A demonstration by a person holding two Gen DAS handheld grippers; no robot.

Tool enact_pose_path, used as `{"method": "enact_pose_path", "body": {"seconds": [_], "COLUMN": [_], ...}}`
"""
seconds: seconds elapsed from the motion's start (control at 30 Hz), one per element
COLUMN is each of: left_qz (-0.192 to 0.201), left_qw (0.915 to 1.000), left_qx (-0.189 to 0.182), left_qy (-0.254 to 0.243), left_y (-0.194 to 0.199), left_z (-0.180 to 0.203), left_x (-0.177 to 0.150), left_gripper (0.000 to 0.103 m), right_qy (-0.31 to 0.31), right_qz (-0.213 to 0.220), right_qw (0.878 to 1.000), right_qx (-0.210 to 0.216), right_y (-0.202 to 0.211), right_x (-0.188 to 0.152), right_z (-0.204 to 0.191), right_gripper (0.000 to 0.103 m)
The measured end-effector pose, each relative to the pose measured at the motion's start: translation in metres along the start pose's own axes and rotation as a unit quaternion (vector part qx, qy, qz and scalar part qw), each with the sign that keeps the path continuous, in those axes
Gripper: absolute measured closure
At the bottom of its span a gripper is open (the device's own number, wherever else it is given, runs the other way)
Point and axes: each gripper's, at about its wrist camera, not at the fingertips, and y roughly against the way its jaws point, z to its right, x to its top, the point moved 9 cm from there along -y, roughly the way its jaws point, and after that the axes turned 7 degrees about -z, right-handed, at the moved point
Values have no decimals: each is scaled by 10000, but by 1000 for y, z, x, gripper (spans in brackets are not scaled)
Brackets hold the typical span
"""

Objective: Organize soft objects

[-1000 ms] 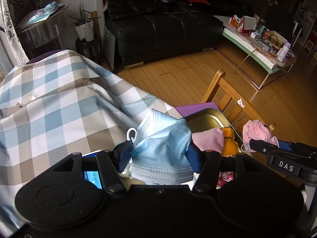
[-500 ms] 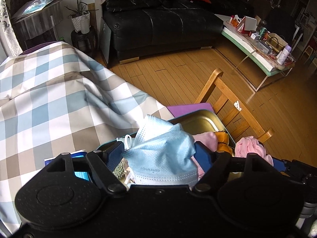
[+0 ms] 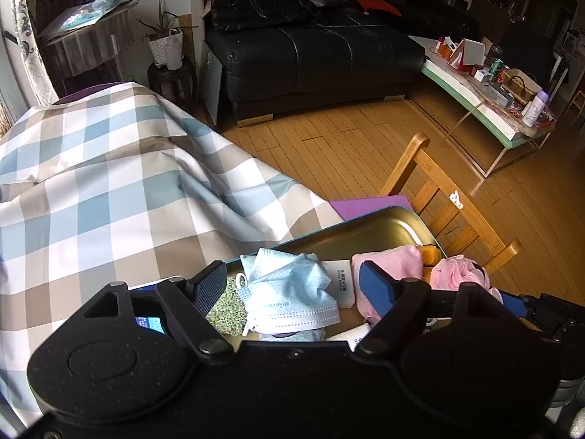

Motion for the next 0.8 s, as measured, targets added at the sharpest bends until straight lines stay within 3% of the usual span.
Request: {"method": "enact_pose_path", "body": {"seconds": [0.13, 0.27, 0.8], "left_qz": [79, 109, -232], "left_qw": [9999, 9997, 9995], "left_qx": [89, 149, 228], "left_qy": [86, 141, 26], "left_y": [5, 8, 10], "left_z": [-9, -15, -20], "left_x": [0, -3, -40], "left_gripper": [26, 26, 25], "right_qy": [131, 168, -1], "right_qz": [41, 31, -7], "right_qw": [9999, 9997, 9992], "right_qx": [-30, -189, -392], "right_y": [-4, -12, -6], "right_x": [0, 1, -22], "right_z": [-8, -9, 16], "right_gripper": [58, 41, 41]}}
